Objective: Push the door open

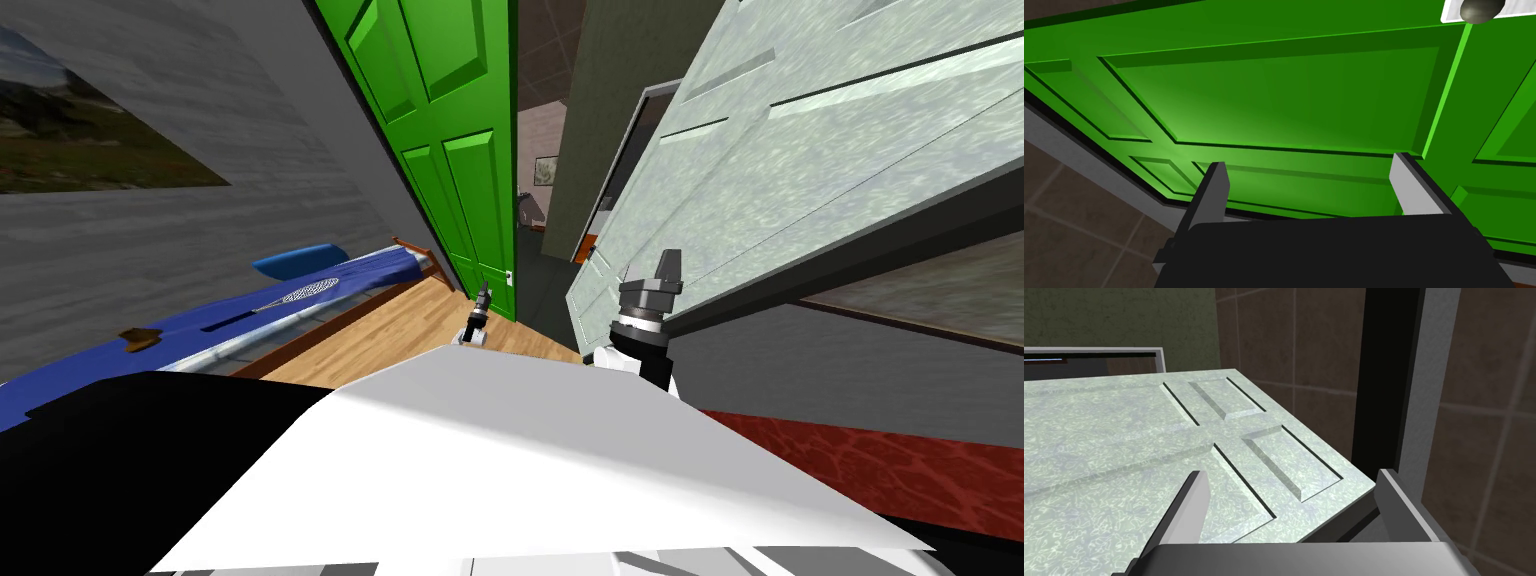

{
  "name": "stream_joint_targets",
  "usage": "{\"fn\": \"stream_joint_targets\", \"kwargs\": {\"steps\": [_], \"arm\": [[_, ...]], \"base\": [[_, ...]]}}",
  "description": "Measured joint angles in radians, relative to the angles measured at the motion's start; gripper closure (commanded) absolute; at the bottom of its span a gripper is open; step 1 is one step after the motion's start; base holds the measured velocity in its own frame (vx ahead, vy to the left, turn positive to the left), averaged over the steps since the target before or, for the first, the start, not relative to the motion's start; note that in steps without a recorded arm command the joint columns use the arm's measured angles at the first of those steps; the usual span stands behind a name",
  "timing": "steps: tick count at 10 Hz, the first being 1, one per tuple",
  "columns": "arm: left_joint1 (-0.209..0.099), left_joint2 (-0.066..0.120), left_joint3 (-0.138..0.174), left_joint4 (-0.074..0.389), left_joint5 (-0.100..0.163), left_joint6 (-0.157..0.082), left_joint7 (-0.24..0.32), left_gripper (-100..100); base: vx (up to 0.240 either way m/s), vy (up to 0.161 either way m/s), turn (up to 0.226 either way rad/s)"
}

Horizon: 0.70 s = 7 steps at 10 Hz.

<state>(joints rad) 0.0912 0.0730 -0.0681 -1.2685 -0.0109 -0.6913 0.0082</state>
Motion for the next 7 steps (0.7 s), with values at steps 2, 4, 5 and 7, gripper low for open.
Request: {"fn": "stream_joint_targets", "kwargs": {"steps": [2, 4, 5, 7], "arm": [[-0.017, 0.0, 0.0, 0.044, 0.002, -0.007, 0.001, -100], [-0.042, -0.002, -0.002, 0.11, 0.005, -0.017, 0.003, -100], [-0.053, -0.004, -0.004, 0.143, 0.006, -0.024, 0.003, -100], [-0.071, -0.008, -0.007, 0.19, 0.008, -0.023, 0.004, -100]], "base": [[0.026, 0.064, -0.125], [0.051, 0.089, -0.145], [0.058, 0.103, -0.139], [0.042, 0.115, -0.138]]}}
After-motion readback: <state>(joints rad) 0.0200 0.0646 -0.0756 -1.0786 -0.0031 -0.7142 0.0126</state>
